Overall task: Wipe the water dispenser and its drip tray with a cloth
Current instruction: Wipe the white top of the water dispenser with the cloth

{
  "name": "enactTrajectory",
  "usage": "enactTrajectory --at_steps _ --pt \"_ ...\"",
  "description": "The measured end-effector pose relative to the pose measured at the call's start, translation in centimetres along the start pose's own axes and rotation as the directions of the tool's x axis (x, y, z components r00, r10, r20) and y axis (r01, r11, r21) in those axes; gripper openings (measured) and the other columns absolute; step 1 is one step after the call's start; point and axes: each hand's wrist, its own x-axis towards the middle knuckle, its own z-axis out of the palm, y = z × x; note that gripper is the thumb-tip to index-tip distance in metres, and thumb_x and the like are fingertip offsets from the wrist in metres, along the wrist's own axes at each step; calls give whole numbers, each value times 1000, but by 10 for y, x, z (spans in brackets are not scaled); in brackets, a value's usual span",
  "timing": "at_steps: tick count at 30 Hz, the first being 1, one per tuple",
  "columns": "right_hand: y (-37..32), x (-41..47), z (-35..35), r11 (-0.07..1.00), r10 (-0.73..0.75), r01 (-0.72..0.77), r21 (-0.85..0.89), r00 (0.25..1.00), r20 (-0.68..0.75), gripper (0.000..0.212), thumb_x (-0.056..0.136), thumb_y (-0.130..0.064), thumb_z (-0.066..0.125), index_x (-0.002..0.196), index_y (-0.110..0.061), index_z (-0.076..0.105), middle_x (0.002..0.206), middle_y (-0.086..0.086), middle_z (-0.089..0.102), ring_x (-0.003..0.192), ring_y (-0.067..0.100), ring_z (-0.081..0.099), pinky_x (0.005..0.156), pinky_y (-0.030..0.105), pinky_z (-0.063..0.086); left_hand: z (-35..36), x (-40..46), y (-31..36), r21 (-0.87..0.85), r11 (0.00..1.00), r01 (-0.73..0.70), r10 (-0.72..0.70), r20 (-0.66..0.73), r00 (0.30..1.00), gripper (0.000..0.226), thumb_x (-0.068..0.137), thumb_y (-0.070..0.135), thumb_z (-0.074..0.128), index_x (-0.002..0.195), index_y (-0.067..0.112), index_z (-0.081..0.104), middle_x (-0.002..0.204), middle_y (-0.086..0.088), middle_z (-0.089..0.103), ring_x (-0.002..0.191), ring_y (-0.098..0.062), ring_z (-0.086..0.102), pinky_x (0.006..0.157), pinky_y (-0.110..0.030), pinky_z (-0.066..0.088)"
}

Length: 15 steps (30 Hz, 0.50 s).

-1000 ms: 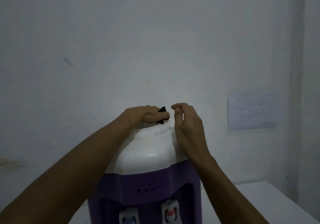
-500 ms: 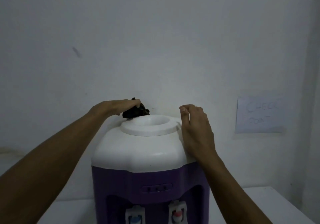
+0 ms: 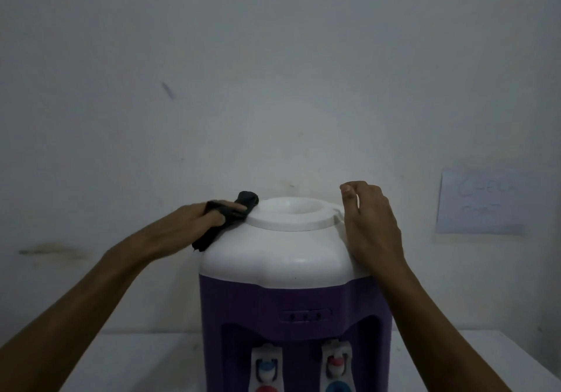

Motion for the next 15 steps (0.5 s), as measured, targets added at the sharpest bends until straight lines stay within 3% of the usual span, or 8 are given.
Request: enactTrajectory --at_steps 2,6,9,12,15 --pt "-1 0 1 1000 6 -6 -7 1000 1 29 101 -37 30 114 -25 53 117 -6 51 103 8 42 82 31 32 6 -10 1 -18 996 -85 85 4 996 38 85 41 38 117 53 55 126 19 52 110 -6 53 95 -31 46" --pt "-1 0 1 1000 16 -16 -22 1000 3 32 101 -37 30 117 -23 53 122 -3 52 108 13 46 85 30 33 13 -11 11 41 985 -169 169 4 986 42 82 43 34 118 57 52 139 22 43 117 -5 50 99 -31 45" --pt "0 0 2 1000 14 -14 -7 1000 0 30 101 -37 30 114 -24 53 115 -7 50 100 7 40 84 30 33 23 -12 24 78 963 -256 256 20 967 45 80 38 38 120 55 52 140 27 38 122 1 43 100 -19 36" --pt "0 0 3 1000 9 -9 13 1000 3 27 101 -37 29 110 -27 52 106 -13 45 99 7 41 83 31 33 36 -13 47 106 924 -368 359 94 929 46 80 36 40 122 52 51 131 41 33 118 20 32 97 -4 25" --pt "0 1 2 999 20 -20 49 1000 -3 27 101 -37 28 109 -29 53 103 -12 46 100 9 44 81 32 34 52 -2 75 245 849 -468 437 171 883 50 81 43 37 131 46 47 140 32 35 125 13 32 105 -11 22"
